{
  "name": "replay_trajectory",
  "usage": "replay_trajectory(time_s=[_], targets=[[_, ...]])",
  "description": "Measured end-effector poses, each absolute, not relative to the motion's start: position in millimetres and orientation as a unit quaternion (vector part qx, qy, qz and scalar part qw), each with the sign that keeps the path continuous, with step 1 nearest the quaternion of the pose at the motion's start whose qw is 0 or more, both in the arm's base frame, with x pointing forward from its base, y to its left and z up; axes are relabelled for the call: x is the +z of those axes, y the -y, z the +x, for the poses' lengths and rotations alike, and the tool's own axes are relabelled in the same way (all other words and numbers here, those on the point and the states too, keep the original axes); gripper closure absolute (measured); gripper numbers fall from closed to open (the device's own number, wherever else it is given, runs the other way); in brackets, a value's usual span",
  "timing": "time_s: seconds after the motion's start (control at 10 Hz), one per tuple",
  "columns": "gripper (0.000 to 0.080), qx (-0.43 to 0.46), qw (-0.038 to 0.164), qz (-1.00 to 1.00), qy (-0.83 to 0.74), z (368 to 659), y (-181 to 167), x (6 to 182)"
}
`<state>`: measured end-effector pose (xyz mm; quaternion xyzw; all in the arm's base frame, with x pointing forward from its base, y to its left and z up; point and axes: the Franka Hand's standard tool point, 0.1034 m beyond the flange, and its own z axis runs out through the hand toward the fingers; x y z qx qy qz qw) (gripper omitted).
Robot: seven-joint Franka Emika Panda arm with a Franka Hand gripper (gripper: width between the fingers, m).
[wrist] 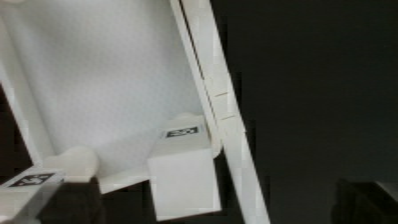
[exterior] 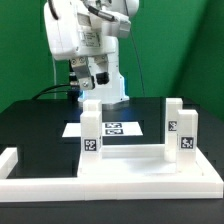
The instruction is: Assemble desk
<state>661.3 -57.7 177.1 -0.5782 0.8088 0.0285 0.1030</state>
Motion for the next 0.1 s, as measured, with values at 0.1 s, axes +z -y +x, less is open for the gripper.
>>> replay_trajectory(time_s=[0.1], targets=[[0.0150,0.029,0.103,-0.578,-0.809,661.2,57.5,176.6]])
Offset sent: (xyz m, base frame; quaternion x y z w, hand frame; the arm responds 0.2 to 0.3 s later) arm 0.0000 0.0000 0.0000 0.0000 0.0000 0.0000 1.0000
